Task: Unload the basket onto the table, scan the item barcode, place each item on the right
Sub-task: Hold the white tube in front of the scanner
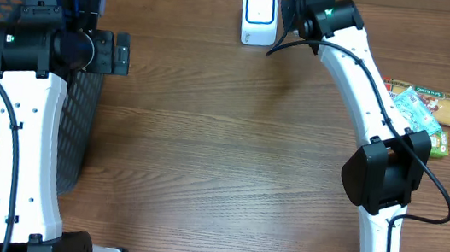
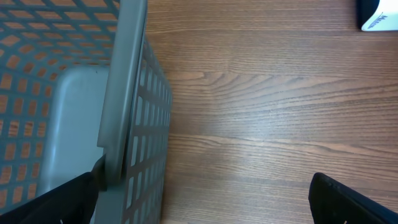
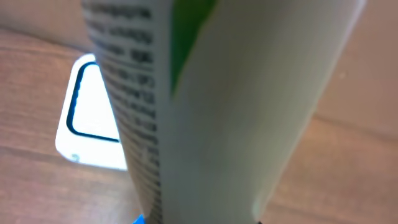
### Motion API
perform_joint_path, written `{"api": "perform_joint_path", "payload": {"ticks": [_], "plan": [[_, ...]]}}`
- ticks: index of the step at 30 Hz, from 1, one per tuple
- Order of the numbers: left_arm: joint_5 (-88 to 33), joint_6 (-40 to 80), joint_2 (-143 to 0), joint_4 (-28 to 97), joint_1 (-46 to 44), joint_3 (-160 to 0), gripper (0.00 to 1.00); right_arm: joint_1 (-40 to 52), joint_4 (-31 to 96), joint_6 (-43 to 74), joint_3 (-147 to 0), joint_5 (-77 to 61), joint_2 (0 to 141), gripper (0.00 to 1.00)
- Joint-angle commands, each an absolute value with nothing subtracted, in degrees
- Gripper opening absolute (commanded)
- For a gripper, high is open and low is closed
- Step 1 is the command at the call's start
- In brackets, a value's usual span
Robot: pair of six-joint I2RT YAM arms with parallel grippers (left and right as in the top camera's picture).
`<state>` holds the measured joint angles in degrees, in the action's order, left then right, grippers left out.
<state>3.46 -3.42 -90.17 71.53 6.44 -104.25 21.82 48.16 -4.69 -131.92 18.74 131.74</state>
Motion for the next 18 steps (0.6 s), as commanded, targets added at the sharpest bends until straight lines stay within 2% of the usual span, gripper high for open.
{"api": "perform_joint_path", "payload": {"ticks": [1,5,11,18], "plan": [[3.1,-4.3,-90.7,71.4,6.7,-104.7,0.99,22.5,44.8,-11.3,-132.7,21.0,131.8,0.04],[3.1,-4.3,-90.7,71.4,6.7,-104.7,1.0,23.7,41.7,-16.0,-132.7,26.5,134.0,0.04],[3.1,-4.3,-90.7,71.4,6.7,-104.7,1.0,27.3,34.9,-27.1,-132.7,42.6,138.6,0.04],[3.1,-4.3,-90.7,71.4,6.7,-104.7,0.99,29.2,29.6,-32.0,-132.7,52.1,144.5,0.04]]}}
